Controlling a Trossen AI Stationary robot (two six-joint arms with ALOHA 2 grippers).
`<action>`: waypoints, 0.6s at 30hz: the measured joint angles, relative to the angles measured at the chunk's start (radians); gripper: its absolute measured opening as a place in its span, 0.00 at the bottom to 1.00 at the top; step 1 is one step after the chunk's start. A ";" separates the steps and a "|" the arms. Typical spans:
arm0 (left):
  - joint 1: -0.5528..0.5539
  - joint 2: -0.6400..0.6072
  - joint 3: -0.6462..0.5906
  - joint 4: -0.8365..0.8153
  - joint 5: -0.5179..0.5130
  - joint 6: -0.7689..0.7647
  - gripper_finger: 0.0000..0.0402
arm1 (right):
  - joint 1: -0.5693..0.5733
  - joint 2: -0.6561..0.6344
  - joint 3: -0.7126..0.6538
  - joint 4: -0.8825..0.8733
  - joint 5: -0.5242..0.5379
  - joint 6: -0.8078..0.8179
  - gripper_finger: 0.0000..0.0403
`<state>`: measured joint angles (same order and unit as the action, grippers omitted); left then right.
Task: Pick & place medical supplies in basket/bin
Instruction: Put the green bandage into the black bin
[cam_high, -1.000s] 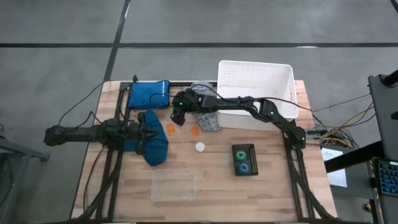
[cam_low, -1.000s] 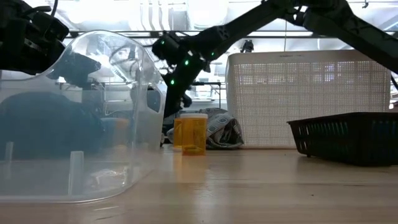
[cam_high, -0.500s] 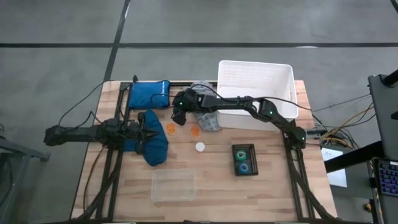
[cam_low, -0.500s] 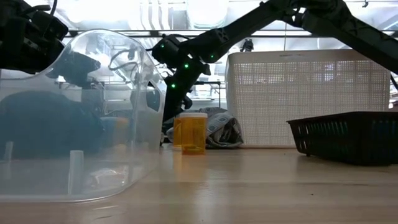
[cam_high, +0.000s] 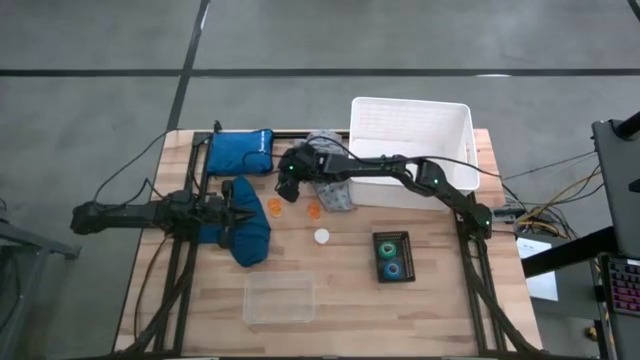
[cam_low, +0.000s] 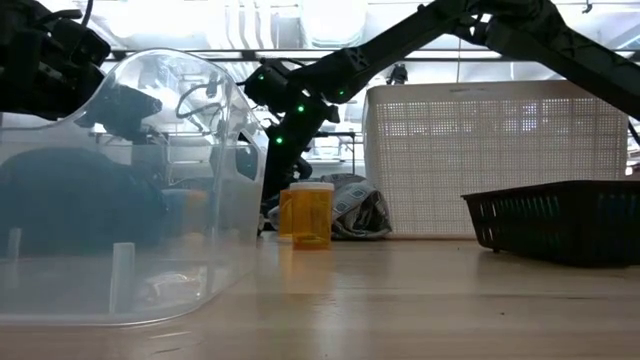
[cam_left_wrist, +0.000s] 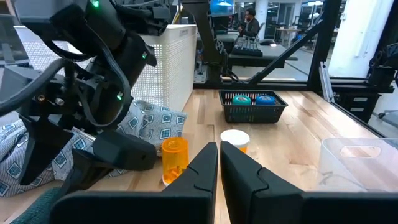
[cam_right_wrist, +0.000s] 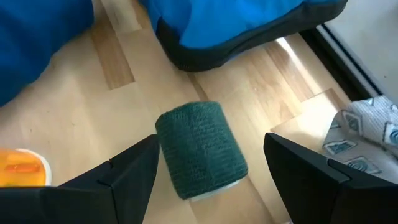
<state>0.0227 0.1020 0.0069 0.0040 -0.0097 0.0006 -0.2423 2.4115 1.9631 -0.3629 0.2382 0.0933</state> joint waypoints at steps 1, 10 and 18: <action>0.000 0.000 0.000 0.000 0.000 0.000 0.06 | 0.002 0.000 -0.004 0.000 0.000 0.003 0.71; 0.000 0.000 0.000 0.000 0.000 0.000 0.06 | 0.009 0.000 -0.017 0.003 0.025 0.004 0.71; 0.000 0.000 0.000 0.000 0.000 0.000 0.06 | 0.011 -0.001 -0.021 0.008 0.043 0.013 0.71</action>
<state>0.0227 0.1020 0.0071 0.0040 -0.0097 0.0002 -0.2317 2.4107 1.9423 -0.3545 0.2810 0.1058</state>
